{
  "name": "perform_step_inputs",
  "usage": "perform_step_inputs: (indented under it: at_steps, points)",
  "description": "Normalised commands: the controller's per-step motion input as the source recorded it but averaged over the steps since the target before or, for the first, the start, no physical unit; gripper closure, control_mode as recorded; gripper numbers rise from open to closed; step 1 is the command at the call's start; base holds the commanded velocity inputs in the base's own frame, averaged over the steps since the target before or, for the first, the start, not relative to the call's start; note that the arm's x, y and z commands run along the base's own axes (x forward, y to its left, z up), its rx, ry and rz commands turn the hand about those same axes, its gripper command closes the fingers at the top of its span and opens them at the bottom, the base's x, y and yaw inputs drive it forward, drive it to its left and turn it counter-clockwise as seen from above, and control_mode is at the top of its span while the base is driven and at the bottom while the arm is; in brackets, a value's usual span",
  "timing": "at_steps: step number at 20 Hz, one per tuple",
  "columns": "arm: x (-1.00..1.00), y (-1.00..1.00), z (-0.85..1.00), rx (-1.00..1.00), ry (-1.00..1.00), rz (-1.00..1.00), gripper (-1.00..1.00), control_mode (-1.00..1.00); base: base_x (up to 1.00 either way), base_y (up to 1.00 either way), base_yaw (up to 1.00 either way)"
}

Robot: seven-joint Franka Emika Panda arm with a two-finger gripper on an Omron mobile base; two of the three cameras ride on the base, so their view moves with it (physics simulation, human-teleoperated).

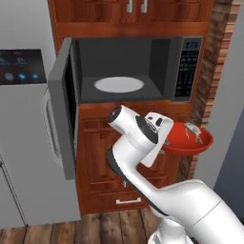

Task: Remove the apple from the bowl and place it on the small plate. Then place the bowl with only the fish in the microwave, close the door, and press the start button to microwave the fish.

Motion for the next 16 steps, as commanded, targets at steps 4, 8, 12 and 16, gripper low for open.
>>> perform_step_inputs:
  at_steps: [4,8,12,16]
  points:
    - [0.00,0.00,0.00,0.00,0.00,0.00,1.00,1.00,0.59,-0.28,0.12]
    - [0.00,0.00,0.00,0.00,0.00,0.00,1.00,1.00,0.53,-0.02,0.01]
    - [0.00,0.00,0.00,0.00,0.00,0.00,1.00,1.00,0.30,0.00,0.00]
    - [0.00,0.00,0.00,0.00,0.00,0.00,1.00,1.00,0.01,0.08,-0.06]
